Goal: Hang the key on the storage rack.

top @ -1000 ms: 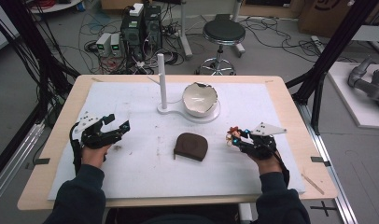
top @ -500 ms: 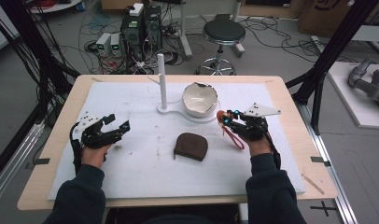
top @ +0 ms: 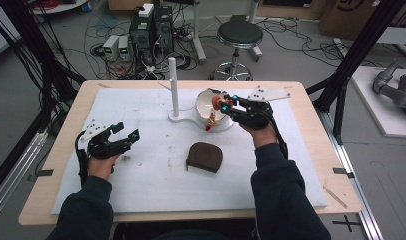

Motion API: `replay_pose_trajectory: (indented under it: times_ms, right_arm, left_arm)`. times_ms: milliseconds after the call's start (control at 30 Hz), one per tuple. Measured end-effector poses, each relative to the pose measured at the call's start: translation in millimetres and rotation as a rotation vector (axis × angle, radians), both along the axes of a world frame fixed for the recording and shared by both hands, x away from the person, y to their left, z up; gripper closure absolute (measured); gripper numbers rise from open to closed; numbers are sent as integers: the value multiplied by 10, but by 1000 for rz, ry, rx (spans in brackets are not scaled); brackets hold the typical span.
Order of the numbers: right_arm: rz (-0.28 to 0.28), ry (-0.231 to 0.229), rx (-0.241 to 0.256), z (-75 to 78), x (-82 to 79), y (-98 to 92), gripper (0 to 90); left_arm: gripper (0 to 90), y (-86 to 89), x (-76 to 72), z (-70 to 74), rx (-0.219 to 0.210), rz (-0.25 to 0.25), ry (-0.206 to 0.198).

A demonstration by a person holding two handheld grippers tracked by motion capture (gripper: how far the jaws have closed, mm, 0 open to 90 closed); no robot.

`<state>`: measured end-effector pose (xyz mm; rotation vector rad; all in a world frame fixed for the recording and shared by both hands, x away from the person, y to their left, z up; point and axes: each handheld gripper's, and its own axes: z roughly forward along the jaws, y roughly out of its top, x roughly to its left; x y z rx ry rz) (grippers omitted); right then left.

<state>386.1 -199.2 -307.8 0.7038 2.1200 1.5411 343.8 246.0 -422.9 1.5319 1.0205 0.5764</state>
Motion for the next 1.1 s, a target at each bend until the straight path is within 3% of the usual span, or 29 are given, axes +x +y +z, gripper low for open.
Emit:
replay_pose_trajectory:
  times_ms: [200,467,867,1100]
  right_arm:
    - [72,-16,-12,187,181,402,693]
    - [117,-27,3,315,359,751,693]
    - [144,-20,78,520,620,1061,693]
    - [123,-7,64,554,732,1161,693]
  left_arm:
    - [258,4,-1,2,-1,1,0]
    - [257,1,-2,3,-8,-5,-5]
    - [257,6,-1,2,-6,-8,-5]
    - [257,6,-2,3,-4,-8,-3]
